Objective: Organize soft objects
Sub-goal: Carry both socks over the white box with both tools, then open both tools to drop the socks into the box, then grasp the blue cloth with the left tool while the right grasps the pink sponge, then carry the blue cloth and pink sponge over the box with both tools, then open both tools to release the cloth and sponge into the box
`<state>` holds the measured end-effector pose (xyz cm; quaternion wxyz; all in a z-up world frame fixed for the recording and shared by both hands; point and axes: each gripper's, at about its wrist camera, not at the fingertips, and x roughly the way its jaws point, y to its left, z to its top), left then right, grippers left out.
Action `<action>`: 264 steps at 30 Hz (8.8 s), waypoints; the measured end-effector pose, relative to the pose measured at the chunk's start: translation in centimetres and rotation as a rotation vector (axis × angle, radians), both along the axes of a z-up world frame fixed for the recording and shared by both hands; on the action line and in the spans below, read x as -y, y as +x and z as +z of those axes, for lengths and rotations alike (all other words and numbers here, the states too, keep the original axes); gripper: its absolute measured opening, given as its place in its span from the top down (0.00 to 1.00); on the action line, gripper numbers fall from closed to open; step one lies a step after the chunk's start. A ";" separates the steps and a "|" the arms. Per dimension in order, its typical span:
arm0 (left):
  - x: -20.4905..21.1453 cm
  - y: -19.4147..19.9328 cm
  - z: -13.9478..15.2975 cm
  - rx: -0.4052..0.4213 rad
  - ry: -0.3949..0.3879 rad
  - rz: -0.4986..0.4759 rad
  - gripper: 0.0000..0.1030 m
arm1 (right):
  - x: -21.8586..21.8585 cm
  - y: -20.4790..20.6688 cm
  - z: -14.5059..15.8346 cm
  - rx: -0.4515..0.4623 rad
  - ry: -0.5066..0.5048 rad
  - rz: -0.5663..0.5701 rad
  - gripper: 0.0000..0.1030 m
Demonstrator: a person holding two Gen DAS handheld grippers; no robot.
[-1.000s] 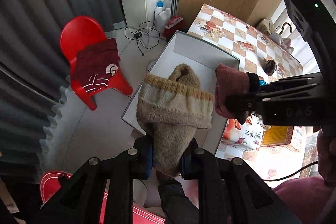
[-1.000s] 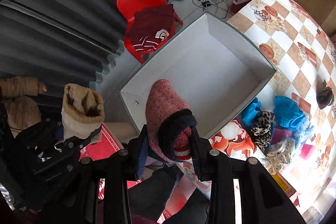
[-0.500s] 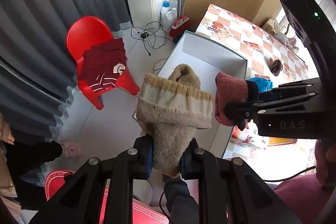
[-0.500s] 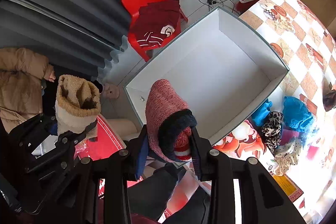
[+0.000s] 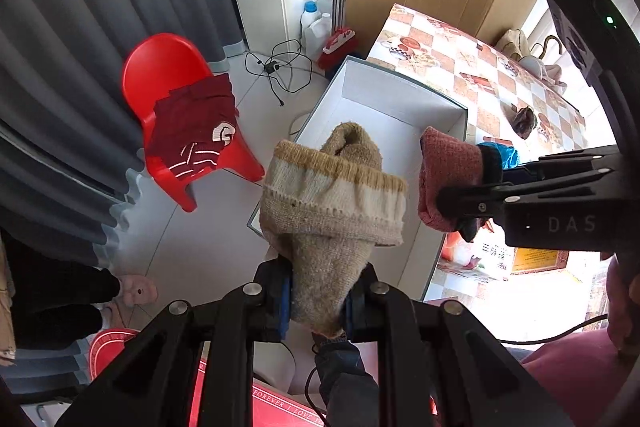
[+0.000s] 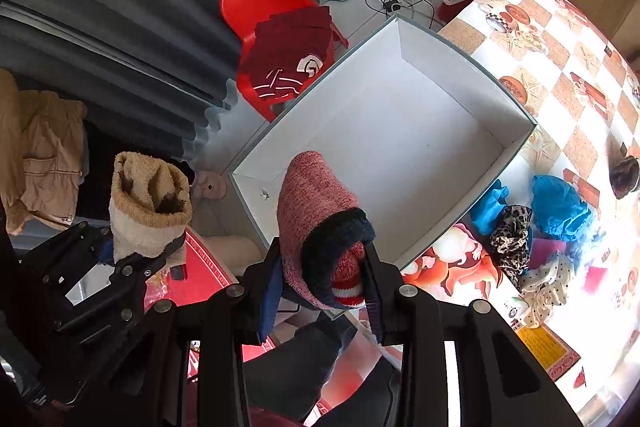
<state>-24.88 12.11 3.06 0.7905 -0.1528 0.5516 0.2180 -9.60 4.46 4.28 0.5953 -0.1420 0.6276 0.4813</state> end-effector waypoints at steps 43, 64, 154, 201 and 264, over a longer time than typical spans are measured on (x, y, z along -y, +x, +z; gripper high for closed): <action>-1.4 4.6 -7.1 -0.114 -0.059 -0.109 0.19 | -0.7 2.8 -3.5 -0.019 -0.063 -0.139 0.00; 15.5 27.1 -8.7 -0.242 -0.091 -0.650 0.09 | 31.0 16.8 -7.1 -0.190 -0.234 -0.850 0.01; 8.0 12.8 -1.8 -0.005 0.009 -0.530 0.76 | 15.2 7.0 0.3 0.091 -0.028 -0.595 0.31; 3.3 10.9 -5.2 -0.075 -0.003 -0.334 0.76 | 8.0 6.0 -0.8 0.102 -0.084 -0.362 0.31; 5.9 16.3 -6.6 -0.104 -0.162 -0.351 0.07 | 22.3 16.9 -3.3 -0.251 -0.181 -0.624 0.01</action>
